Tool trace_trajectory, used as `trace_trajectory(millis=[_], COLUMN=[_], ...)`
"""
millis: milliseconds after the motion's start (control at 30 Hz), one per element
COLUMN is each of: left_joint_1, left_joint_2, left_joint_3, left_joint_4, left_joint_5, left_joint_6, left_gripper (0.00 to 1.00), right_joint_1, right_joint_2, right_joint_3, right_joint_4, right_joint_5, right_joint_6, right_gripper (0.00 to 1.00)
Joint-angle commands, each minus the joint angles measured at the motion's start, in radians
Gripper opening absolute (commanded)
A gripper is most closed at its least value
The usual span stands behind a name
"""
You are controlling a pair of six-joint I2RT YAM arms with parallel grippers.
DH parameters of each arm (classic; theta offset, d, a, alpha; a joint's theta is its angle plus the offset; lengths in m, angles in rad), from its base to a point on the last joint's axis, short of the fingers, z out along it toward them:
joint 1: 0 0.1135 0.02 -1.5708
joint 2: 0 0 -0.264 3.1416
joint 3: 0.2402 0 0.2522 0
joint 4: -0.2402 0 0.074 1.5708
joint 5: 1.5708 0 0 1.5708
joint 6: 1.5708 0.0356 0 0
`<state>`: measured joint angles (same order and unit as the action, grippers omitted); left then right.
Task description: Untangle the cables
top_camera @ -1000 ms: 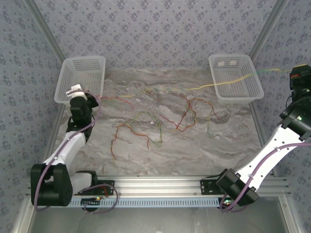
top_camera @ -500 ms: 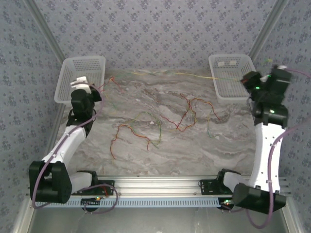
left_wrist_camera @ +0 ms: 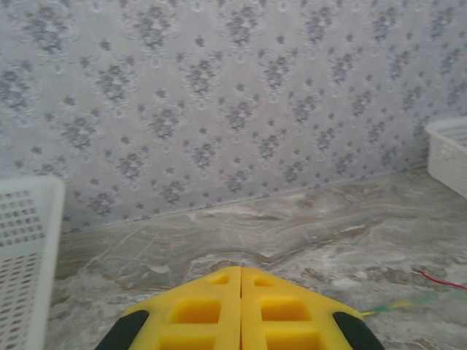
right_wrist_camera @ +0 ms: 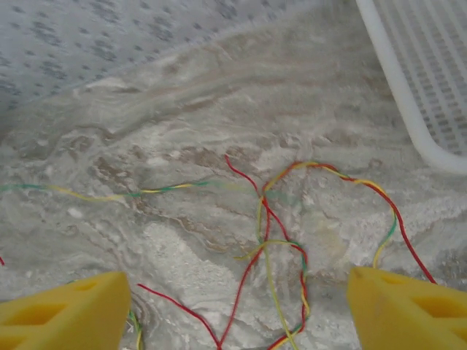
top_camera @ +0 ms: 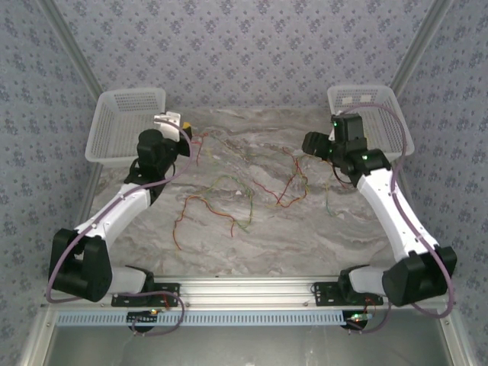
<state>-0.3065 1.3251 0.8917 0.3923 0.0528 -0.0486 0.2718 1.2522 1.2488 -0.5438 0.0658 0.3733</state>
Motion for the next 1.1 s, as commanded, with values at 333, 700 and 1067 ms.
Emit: trace_trajectory(millis=[333, 700, 1067], left_joint_1=[-0.011, -0.011, -0.013], left_joint_2=[-0.029, -0.026, 0.021], left_joint_3=[0.073, 0.087, 0.142], left_joint_4=[0.009, 0.025, -0.125], left_joint_5=[0.231, 0.241, 0.052], left_joint_6=[0.015, 0.012, 0.031], left_gripper=[0.00, 0.00, 0.00], right_joint_1=[0.072, -0.050, -0.103], right_joint_2=[-0.294, -0.009, 0.427], right_joint_3=[-0.076, 0.445, 0.619], right_joint_4=[0.308, -0.206, -0.844], right_joint_5=[-0.330, -0.169, 0.359], right_joint_6=[-0.512, -0.033, -0.063], right_gripper=[1.00, 1.00, 0.95])
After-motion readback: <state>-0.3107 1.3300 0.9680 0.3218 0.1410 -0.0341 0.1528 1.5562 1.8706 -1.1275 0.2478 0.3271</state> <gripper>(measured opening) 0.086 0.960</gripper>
